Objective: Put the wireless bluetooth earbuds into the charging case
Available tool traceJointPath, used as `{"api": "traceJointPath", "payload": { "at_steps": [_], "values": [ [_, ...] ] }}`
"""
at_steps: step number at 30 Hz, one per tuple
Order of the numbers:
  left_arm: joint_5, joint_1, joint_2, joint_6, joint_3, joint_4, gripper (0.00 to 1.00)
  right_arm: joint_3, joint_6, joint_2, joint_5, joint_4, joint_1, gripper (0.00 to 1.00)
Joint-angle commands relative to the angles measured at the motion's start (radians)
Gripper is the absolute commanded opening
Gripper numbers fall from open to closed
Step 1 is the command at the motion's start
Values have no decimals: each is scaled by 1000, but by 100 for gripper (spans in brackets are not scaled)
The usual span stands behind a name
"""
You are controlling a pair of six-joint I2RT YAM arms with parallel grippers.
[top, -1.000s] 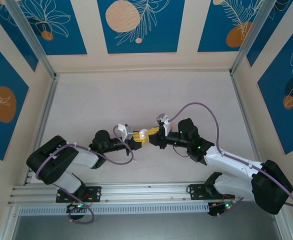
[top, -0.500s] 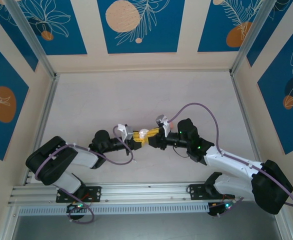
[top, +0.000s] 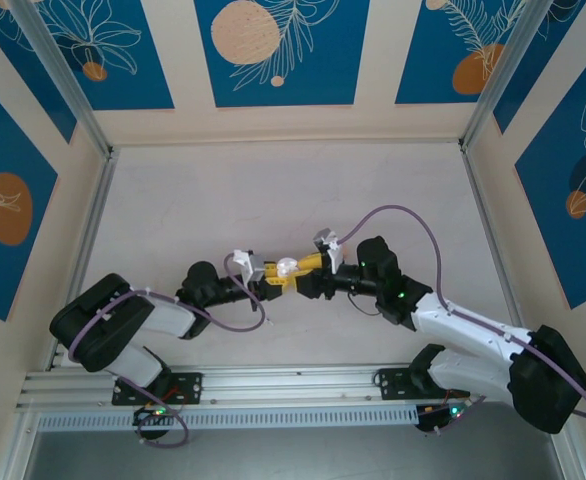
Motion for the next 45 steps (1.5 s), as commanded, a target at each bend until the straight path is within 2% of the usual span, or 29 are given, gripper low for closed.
{"api": "traceJointPath", "payload": {
  "at_steps": [1, 4, 8, 14, 17, 22, 25, 36, 42, 45],
  "values": [
    [-35, -5, -15, 71, -21, 58, 22, 53, 23, -58, 2, -71, -1, 54],
    [-89, -7, 1, 149, -40, 58, 22, 81, 50, -92, 11, -145, -4, 56],
    [-125, -8, 12, 208, -44, 58, 22, 150, 92, -100, 41, -331, -6, 55],
    [-158, -17, 9, 247, -54, 58, 21, 221, 171, -66, 37, -537, 2, 44],
    [-160, -19, 8, 247, -57, 58, 21, 237, 185, -43, 47, -579, 18, 42],
    [-162, -24, 3, 243, -58, 59, 21, 251, 198, 16, 16, -555, 22, 41],
    [-164, -24, -4, 245, -58, 58, 21, 265, 192, 53, 10, -539, 28, 46],
    [-164, -24, -19, 239, -62, 58, 21, 299, 178, 151, 1, -485, 29, 55],
    [-158, -24, -30, 232, -61, 58, 21, 310, 168, 183, 6, -479, 26, 53],
    [-157, -24, -39, 229, -62, 57, 21, 310, 165, 189, 13, -480, 23, 50]
  ]
}}
